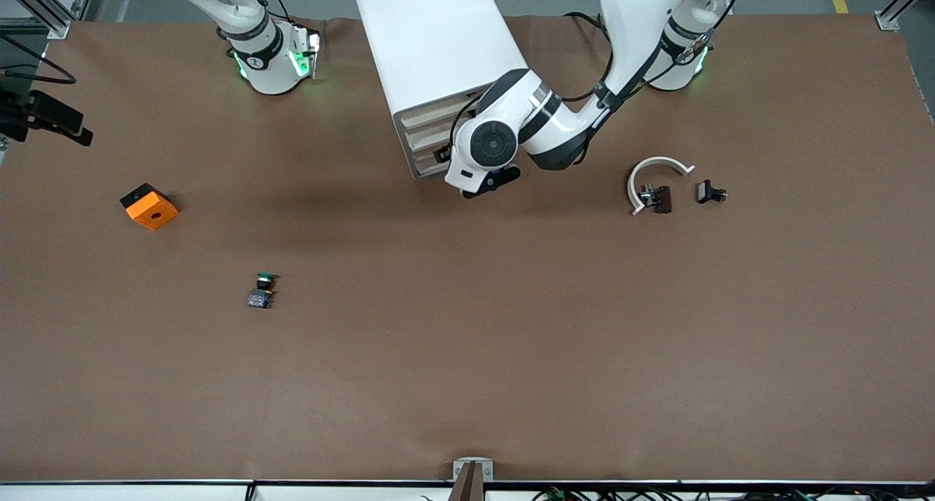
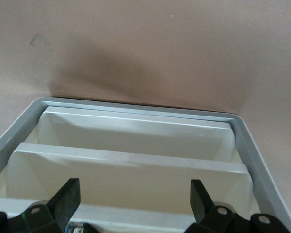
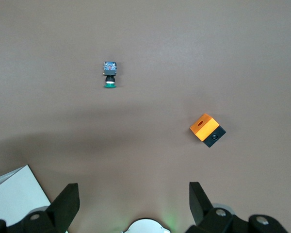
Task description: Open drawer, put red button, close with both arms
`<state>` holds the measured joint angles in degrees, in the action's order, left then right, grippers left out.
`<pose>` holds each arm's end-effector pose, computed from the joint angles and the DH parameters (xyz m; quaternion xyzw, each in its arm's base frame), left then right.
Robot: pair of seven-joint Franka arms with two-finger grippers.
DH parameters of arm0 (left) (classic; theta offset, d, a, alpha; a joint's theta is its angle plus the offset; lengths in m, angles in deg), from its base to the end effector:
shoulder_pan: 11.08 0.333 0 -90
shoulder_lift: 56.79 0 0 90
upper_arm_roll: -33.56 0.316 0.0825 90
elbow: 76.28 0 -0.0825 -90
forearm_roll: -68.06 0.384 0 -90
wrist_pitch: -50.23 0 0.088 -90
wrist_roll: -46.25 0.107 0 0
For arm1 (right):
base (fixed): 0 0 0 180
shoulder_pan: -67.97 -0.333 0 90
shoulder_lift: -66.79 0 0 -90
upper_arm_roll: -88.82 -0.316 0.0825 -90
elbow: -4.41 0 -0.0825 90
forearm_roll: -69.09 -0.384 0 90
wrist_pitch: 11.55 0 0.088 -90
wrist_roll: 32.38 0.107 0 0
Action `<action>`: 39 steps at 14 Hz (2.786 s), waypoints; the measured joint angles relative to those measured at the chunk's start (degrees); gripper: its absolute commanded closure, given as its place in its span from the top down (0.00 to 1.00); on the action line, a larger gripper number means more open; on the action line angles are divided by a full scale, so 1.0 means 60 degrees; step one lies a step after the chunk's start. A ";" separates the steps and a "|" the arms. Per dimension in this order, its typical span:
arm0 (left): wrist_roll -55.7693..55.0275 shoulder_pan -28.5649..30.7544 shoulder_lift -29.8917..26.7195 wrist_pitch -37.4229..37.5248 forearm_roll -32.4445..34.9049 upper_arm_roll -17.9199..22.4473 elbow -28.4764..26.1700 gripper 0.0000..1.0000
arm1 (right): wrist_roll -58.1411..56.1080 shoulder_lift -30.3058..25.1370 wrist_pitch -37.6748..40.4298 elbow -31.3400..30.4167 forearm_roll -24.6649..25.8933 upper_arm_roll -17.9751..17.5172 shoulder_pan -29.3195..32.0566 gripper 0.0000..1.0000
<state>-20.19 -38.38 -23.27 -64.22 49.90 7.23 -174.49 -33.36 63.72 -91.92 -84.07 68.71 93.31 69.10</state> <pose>0.3887 -0.5139 0.2692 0.9357 0.2051 -0.2863 0.0211 0.5174 -0.0514 0.6515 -0.9982 0.0399 0.0437 0.0079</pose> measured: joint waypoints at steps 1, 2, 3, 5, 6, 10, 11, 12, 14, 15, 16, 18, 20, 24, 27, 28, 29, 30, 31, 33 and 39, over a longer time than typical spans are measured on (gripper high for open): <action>0.0000 0.0000 0.0040 0.0000 -0.0115 -0.0007 -0.0018 1.00 | -0.0142 -0.0007 -0.0003 -0.0001 -0.0068 0.0000 0.0126 1.00; 0.0000 0.0000 0.0067 0.0000 -0.0276 -0.0015 -0.0034 1.00 | -0.0205 -0.0014 -0.0016 -0.0001 -0.0098 0.0000 0.0196 1.00; 0.0000 0.0000 0.0082 0.0000 -0.0441 -0.0021 -0.0054 1.00 | -0.0247 -0.0021 -0.0052 0.0000 -0.0100 -0.0001 0.0225 1.00; 0.0019 0.0023 0.0086 0.0021 -0.0701 -0.0020 -0.0097 1.00 | -0.0266 -0.0052 -0.0105 0.0018 -0.0100 -0.0038 0.0229 1.00; 0.0025 0.0062 0.0089 0.0059 -0.0799 -0.0020 -0.0107 1.00 | -0.0266 -0.0076 -0.0110 0.0049 -0.0103 -0.0051 0.0233 1.00; 0.0033 0.0125 0.0095 0.0100 -0.0867 0.0019 -0.0096 1.00 | -0.0266 -0.0162 -0.0109 0.0141 -0.0179 -0.0055 0.0300 1.00; 0.0033 0.0169 0.0085 0.0093 -0.0702 0.0129 -0.0020 1.00 | -0.0266 -0.0164 -0.0146 0.0141 -0.0188 -0.0059 0.0311 1.00; 0.0033 0.0302 0.0074 0.0093 -0.0435 0.0239 0.0128 1.00 | -0.0267 -0.0165 -0.0226 0.0141 -0.0193 -0.0063 0.0316 1.00; 0.0033 0.0746 0.0053 0.0098 0.0088 0.0360 0.0516 1.00 | -0.0317 -0.0168 -0.0316 0.0141 -0.0194 -0.0096 0.0319 1.00; 0.0033 0.0917 0.0039 0.0090 0.0311 0.0492 0.0769 1.00 | -0.0358 -0.0175 -0.0340 0.0142 -0.0193 -0.0136 0.0321 1.00; 0.0033 0.1064 0.0019 0.0091 0.0458 0.0729 0.1103 1.00 | -0.0383 -0.0185 -0.0357 0.0143 -0.0193 -0.0177 0.0321 1.00; 0.0053 0.1587 -0.0033 0.0113 0.0580 0.1066 0.1763 1.00 | -0.0414 -0.0199 -0.0370 0.0143 -0.0193 -0.0204 0.0326 1.00; 0.0527 0.2441 -0.0115 0.0454 0.0633 0.1125 0.2280 1.00 | -0.0445 -0.0212 -0.0370 0.0139 -0.0193 -0.0205 0.0345 1.00; 0.2094 0.3833 -0.0595 0.2047 0.0856 0.1136 0.2662 1.00 | -0.0454 -0.0262 -0.0369 0.0126 -0.0194 -0.0205 0.0372 1.00; 0.4262 0.4769 -0.1255 0.3671 0.1155 0.1137 0.2712 1.00 | -0.0456 -0.0339 -0.0368 0.0076 -0.0194 -0.0205 0.0378 1.00; 0.5173 0.5142 -0.1538 0.4278 0.1184 0.1144 0.2732 1.00 | -0.0456 -0.0355 -0.0366 0.0061 -0.0194 -0.0203 0.0380 1.00; 0.6055 0.5557 -0.1840 0.4815 0.1200 0.1149 0.2744 1.00 | -0.0457 -0.0367 -0.0357 0.0050 -0.0194 -0.0200 0.0385 1.00; 0.6869 0.5944 -0.2146 0.5259 0.1206 0.1181 0.2749 1.00 | -0.0458 -0.0375 -0.0346 0.0042 -0.0194 -0.0199 0.0391 1.00; 0.7631 0.6193 -0.2475 0.5657 0.1211 0.1356 0.2750 1.00 | -0.0459 -0.0381 -0.0342 0.0037 -0.0194 -0.0199 0.0393 1.00; 0.9012 0.5851 -0.3192 0.6360 0.1211 0.2510 0.2659 1.00 | -0.0460 -0.0386 -0.0342 0.0034 -0.0194 -0.0198 0.0395 1.00; 1.0901 0.4812 -0.5796 0.6280 0.1794 0.4568 0.0757 1.00 | -0.0529 -0.0396 -0.0342 0.0028 -0.0105 -0.0190 0.0401 1.00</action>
<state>45.21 -9.51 -58.04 -26.53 60.66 34.64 -169.94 -36.54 61.35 -93.97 -83.90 68.08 92.17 71.51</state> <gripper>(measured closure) 0.000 0.000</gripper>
